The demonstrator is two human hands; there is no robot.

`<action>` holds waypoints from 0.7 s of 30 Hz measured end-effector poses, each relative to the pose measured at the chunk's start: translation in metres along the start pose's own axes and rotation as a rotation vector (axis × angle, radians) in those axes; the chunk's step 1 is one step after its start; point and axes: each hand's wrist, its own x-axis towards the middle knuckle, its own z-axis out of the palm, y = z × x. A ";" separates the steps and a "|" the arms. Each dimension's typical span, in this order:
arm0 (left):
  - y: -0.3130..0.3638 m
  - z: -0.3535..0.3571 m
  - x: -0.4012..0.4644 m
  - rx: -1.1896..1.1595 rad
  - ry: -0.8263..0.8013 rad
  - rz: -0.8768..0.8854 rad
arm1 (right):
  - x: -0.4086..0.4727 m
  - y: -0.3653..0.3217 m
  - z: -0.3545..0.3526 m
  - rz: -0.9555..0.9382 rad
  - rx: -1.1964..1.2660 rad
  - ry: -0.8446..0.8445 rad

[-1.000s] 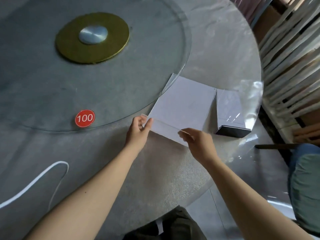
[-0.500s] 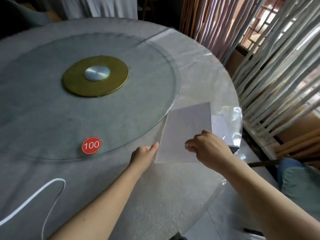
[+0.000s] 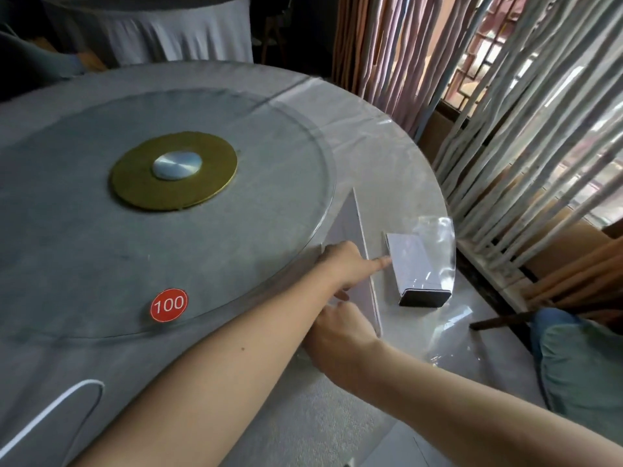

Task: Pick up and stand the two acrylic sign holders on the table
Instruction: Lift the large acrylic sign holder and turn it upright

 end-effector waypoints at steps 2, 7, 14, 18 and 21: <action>-0.004 0.001 0.002 0.114 0.099 0.028 | 0.006 -0.010 0.009 -0.040 0.100 0.153; -0.030 -0.019 -0.002 0.144 0.174 0.033 | 0.013 -0.027 0.049 -0.285 0.089 0.498; -0.054 -0.026 -0.008 0.004 0.245 -0.029 | -0.016 -0.046 0.101 -0.283 0.560 0.837; -0.068 -0.035 -0.005 -0.150 0.240 -0.077 | -0.023 -0.027 0.160 0.021 0.837 0.676; -0.077 -0.040 -0.006 -0.207 0.231 -0.058 | -0.018 -0.007 0.185 0.336 1.128 0.537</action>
